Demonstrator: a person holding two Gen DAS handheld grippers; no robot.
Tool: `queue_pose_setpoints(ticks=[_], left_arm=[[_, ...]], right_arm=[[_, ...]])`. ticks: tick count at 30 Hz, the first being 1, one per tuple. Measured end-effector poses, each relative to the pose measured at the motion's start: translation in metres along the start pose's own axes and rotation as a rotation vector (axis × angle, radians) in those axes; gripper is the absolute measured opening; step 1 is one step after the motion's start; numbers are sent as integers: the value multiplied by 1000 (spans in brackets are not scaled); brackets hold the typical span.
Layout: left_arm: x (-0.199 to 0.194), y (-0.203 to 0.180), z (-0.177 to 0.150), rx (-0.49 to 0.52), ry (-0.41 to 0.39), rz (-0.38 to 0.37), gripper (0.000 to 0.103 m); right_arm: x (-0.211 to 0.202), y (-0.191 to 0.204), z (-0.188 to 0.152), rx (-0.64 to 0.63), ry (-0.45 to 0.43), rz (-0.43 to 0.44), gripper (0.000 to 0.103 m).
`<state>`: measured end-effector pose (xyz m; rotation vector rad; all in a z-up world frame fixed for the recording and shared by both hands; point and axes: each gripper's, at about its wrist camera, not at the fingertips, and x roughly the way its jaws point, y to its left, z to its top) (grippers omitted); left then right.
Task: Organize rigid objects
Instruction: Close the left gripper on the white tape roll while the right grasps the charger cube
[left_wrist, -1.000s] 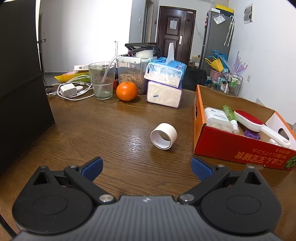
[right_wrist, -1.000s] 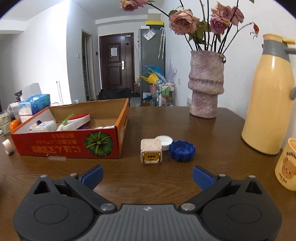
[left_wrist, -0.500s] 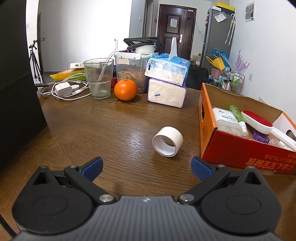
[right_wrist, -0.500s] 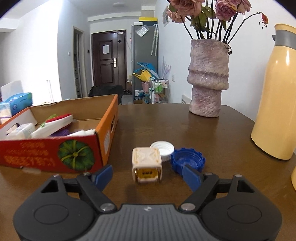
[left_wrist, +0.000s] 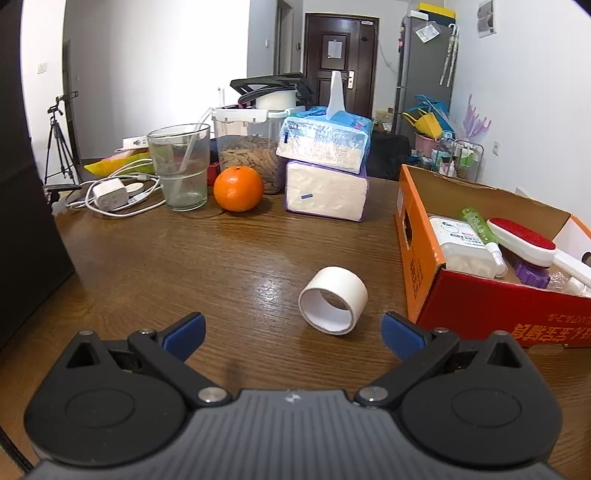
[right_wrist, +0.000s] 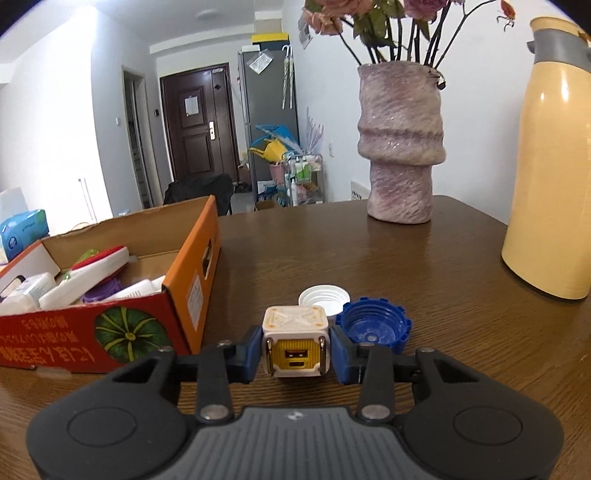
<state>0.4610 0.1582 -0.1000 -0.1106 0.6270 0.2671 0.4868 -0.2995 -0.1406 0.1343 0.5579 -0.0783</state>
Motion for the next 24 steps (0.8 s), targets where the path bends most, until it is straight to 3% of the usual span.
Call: queue_pose_setpoints(ticks=[5, 9, 14, 20, 22, 24], left_arm=[[12, -5, 5, 46, -8, -35, 103], [25, -10, 8, 92, -1, -5, 103], [36, -9, 12, 99, 7, -26, 101], [42, -9, 13, 112, 17, -81, 73], [44, -9, 13, 115, 31, -114, 47], [45, -10, 12, 121, 41, -134, 44]], right_arm=[[-3, 0, 0, -5, -20, -9, 38], [-6, 0, -1, 4, -29, -23, 38], [-7, 1, 0, -4, -35, -29, 38], [-10, 2, -2, -12, -41, -36, 38], [-10, 2, -2, -10, -41, -39, 38], [-10, 2, -2, -8, -41, -41, 38]])
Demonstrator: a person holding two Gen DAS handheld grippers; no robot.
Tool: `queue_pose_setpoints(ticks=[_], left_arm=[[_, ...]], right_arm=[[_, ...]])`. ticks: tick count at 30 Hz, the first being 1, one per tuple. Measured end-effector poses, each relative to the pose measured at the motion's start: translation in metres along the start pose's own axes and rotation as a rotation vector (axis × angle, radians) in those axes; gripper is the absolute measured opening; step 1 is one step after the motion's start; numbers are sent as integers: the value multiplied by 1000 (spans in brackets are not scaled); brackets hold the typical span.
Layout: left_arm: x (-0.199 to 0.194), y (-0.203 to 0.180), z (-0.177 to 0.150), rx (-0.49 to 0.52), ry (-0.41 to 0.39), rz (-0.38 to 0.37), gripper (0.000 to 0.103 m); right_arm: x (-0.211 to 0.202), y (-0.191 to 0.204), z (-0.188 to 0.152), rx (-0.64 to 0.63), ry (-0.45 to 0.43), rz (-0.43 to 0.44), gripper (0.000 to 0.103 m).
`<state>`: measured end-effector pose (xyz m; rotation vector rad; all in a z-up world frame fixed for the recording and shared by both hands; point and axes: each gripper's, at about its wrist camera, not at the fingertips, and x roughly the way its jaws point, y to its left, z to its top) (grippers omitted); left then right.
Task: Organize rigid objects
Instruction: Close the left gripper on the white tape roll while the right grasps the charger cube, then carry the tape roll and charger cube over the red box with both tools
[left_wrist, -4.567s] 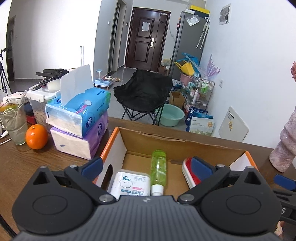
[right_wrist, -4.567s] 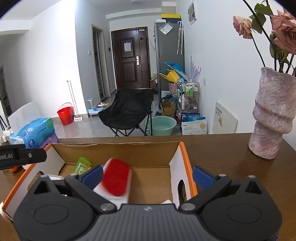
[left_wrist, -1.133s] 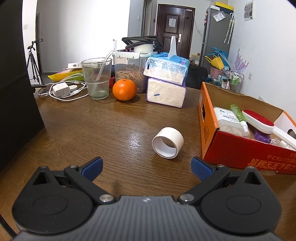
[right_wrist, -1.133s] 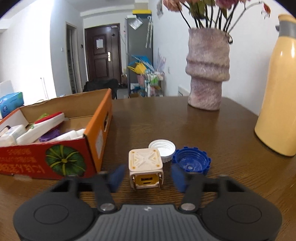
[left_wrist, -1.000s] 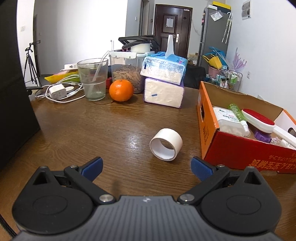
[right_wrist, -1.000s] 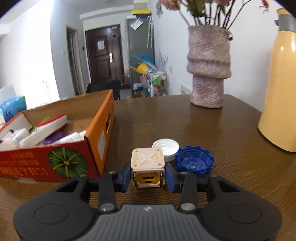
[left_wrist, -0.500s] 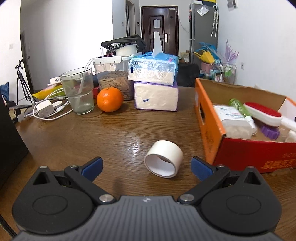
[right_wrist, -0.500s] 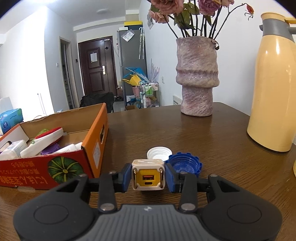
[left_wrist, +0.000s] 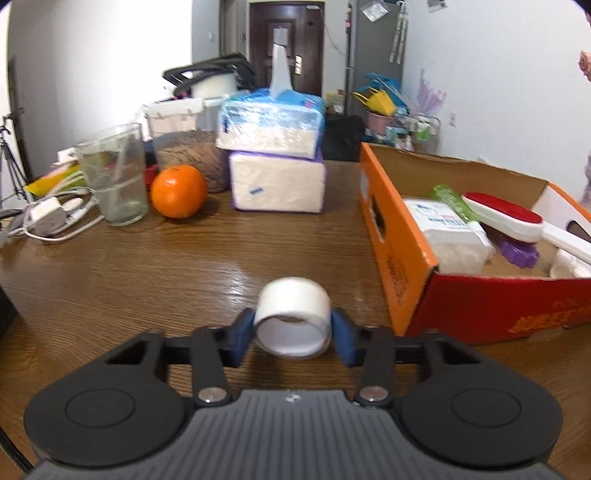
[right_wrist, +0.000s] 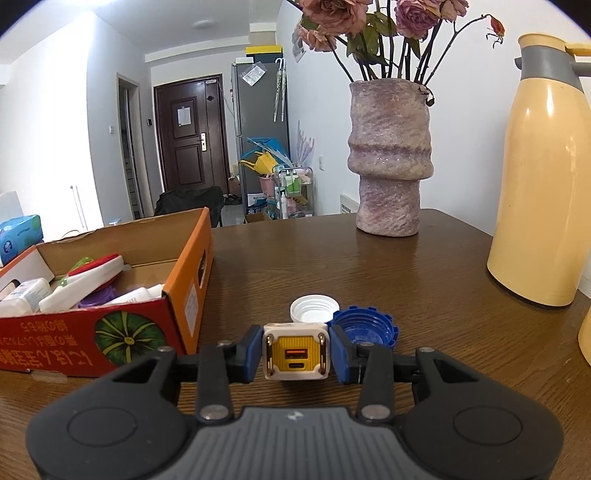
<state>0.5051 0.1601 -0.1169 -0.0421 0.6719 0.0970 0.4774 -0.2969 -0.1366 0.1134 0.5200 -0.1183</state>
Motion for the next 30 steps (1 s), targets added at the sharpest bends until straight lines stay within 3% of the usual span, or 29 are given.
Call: queue_pose_setpoints(ticks=[14, 20, 30], left_arm=[[-11, 2, -5, -20, -30, 58, 44], [-25, 13, -8, -74, -53, 87, 44], [-61, 4, -22, -102, -99, 107, 44]], right_arm=[[-2, -3, 0, 17, -12, 2, 38], [-13, 0, -5, 23, -23, -9, 38], [-47, 13, -10, 19, -71, 67, 38]])
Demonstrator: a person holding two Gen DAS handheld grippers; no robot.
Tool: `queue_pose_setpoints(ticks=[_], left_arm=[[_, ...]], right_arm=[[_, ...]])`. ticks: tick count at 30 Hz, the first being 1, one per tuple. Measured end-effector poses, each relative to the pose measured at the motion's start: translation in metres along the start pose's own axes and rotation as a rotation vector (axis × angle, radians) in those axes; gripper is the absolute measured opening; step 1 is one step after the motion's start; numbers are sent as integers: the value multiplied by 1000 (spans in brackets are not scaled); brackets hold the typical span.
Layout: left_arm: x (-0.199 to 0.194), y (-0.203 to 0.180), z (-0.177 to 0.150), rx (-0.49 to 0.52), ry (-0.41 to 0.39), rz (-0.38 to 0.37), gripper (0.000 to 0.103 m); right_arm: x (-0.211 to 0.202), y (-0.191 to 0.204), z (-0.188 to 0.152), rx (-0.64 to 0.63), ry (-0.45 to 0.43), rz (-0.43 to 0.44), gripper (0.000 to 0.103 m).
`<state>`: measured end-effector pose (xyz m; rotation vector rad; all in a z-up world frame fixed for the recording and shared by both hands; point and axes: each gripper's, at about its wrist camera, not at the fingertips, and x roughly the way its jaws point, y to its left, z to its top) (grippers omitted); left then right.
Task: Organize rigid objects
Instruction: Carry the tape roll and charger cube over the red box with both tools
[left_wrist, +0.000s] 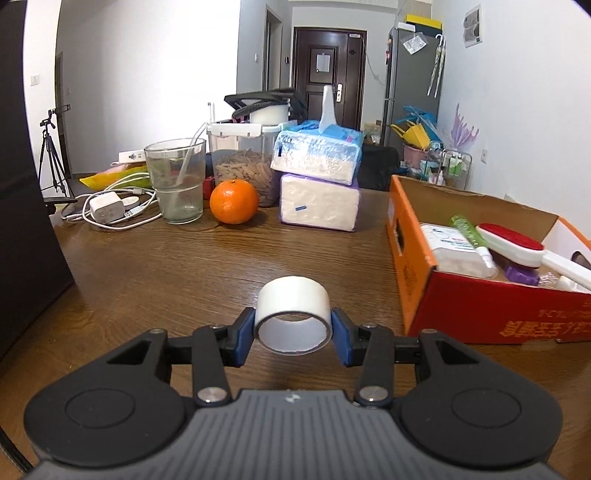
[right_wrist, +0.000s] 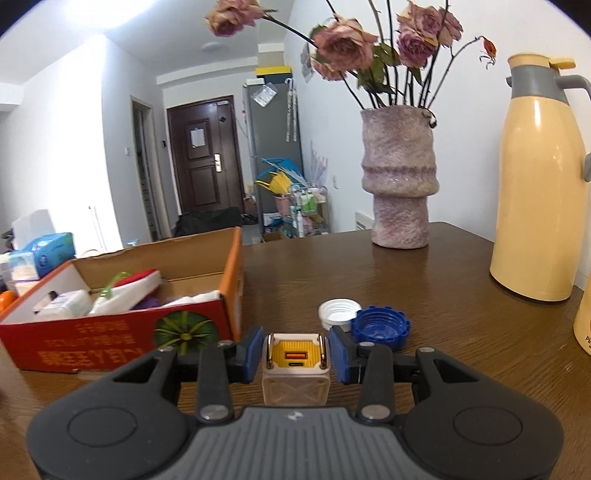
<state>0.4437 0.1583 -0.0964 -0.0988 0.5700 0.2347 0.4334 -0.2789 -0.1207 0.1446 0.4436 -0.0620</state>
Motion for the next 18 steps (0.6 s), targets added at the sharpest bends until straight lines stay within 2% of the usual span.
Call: queue_pose_setpoints(ticks=[8, 18], left_arm=[[-34, -21, -11, 17, -43, -31, 44], [-66, -61, -24, 45, -66, -117, 44]], right_arm=[[-26, 15, -2, -8, -34, 74, 38], [-53, 45, -11, -49, -58, 177, 38]])
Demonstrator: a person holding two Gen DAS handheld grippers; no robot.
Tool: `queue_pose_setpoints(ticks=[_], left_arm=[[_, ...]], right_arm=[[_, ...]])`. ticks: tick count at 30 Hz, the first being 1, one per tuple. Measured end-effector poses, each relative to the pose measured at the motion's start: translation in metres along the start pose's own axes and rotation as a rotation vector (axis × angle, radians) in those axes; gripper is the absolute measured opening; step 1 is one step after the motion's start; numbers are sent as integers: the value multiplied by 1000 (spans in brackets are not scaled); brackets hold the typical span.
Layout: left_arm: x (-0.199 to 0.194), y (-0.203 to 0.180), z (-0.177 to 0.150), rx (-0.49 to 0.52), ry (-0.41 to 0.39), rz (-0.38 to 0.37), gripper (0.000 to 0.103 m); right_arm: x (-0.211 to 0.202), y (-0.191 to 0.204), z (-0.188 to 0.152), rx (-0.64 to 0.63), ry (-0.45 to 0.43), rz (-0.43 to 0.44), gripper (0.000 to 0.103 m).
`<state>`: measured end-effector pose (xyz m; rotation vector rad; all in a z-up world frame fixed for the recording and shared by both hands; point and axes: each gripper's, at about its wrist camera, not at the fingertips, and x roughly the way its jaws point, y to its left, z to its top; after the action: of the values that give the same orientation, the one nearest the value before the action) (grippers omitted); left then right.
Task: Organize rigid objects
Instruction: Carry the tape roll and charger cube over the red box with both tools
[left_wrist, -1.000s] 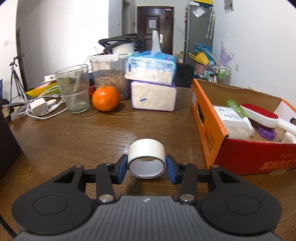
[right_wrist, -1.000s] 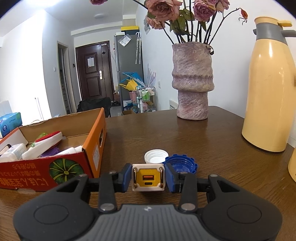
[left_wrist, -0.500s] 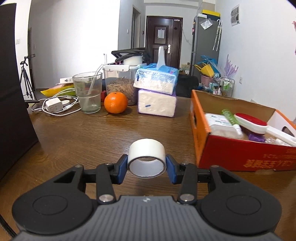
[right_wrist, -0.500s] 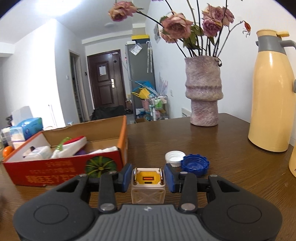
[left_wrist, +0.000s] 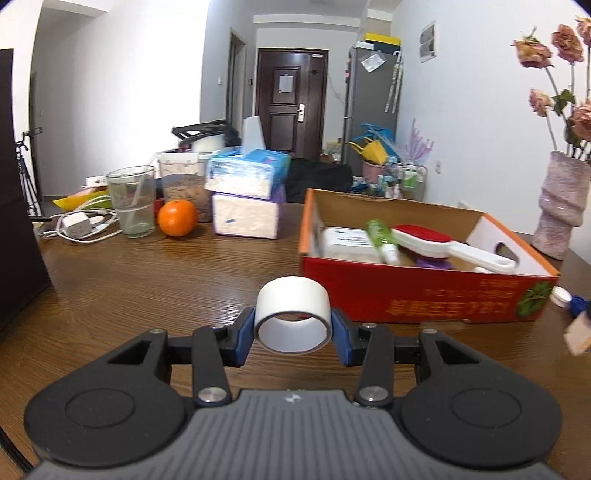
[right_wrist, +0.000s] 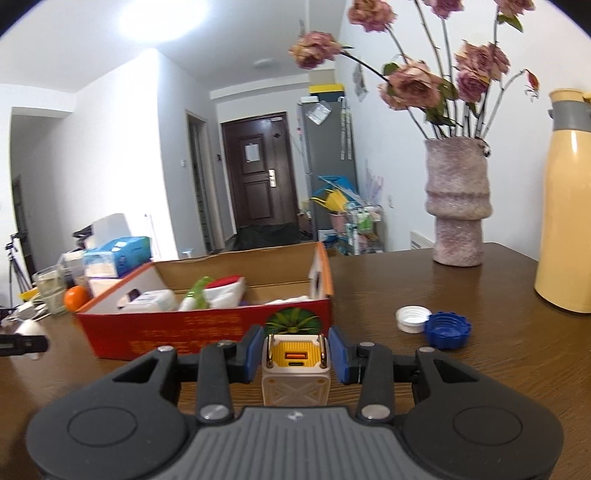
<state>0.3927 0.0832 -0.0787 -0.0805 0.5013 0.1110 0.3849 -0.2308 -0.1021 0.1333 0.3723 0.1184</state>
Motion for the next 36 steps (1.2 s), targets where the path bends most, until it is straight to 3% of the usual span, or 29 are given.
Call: queue_pose_setpoints(ticks=[17, 36], left_arm=[[-16, -66, 12, -21, -8, -132, 44], [3, -87, 42, -50, -34, -110, 44]], right_arm=[[-12, 27, 10, 2, -38, 89, 38], [3, 34, 40, 21, -112, 102, 38]])
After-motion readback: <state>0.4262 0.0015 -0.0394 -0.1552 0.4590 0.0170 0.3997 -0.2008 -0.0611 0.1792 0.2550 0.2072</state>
